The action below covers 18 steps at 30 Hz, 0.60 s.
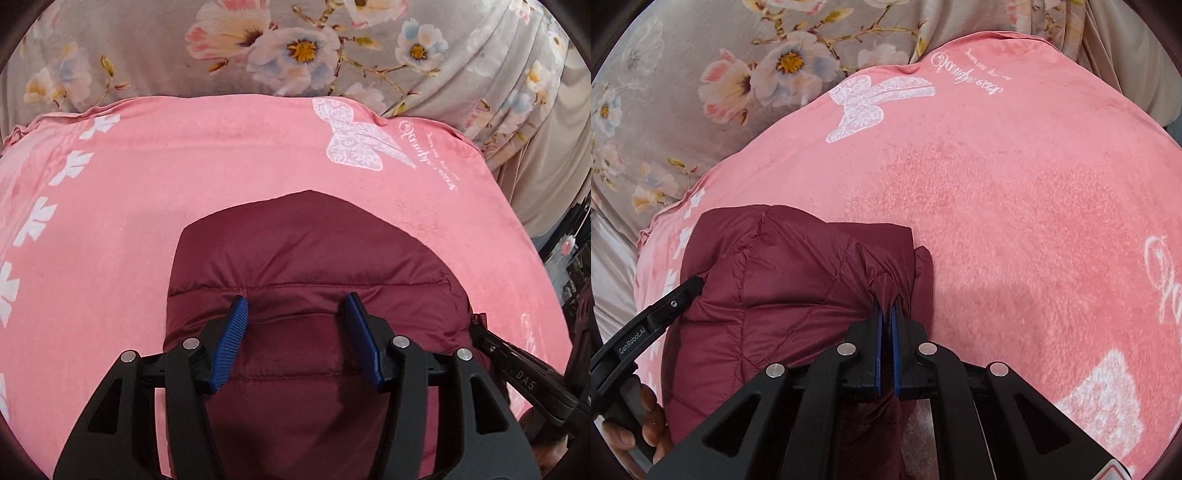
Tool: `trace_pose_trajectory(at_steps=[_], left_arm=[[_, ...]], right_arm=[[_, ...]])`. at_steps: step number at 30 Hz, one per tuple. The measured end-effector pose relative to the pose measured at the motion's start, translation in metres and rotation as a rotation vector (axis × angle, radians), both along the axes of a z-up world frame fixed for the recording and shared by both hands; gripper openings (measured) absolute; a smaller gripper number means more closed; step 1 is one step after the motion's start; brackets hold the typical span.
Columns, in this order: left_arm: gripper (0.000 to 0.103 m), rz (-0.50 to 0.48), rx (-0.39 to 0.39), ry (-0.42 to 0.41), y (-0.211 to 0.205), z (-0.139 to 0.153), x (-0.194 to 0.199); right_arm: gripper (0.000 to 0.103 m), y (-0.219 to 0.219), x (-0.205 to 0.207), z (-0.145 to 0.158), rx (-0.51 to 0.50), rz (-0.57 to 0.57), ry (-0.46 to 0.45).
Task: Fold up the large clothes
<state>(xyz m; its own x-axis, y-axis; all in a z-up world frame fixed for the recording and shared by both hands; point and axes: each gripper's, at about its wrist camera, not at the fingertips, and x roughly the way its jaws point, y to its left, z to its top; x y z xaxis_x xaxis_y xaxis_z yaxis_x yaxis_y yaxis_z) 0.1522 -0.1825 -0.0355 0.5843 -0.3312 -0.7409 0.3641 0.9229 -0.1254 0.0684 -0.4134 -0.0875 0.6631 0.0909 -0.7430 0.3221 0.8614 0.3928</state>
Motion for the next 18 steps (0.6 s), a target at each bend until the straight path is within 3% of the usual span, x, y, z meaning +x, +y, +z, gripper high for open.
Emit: trace_pose_trajectory(at_steps=[5, 18], left_arm=[[0.053, -0.001, 0.018, -0.013, -0.008, -0.011, 0.005], [0.054, 0.022, 0.109, -0.110, -0.024, -0.029, 0.000]], right_arm=[[0.002, 0.000, 0.001, -0.012, 0.021, -0.002, -0.008], [0.000, 0.006, 0.001, -0.017, -0.034, -0.006, -0.029]])
